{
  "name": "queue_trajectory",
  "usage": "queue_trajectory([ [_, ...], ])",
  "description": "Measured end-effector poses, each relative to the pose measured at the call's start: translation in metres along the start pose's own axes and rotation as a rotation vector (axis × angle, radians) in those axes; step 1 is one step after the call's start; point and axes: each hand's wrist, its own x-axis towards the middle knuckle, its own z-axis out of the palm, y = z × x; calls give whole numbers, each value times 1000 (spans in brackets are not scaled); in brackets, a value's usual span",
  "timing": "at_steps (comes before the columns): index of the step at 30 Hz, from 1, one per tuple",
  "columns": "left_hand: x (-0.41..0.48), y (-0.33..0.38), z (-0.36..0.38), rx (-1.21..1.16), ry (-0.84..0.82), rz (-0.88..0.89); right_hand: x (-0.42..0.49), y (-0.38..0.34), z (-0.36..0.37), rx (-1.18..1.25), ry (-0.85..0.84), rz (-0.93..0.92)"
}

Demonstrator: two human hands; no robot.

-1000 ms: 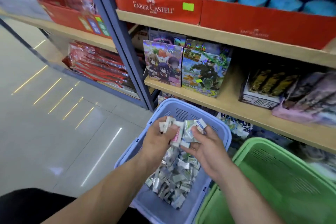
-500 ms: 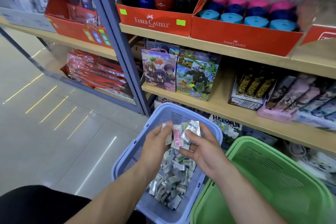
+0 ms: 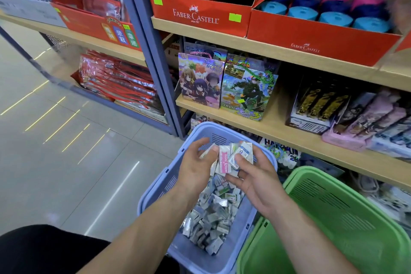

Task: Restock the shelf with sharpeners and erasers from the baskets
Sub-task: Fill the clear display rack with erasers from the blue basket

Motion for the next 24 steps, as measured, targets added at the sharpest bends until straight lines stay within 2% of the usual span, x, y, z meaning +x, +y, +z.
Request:
queue_trajectory([
  [12, 3, -5, 0, -19, 90, -17, 4, 7, -8, 1, 9, 4],
  [19, -4, 2, 8, 86, -42, -42, 4, 10, -8, -110, 48, -25],
  [24, -3, -1, 8, -21, -139, -103, 5, 9, -6, -115, 53, -11],
])
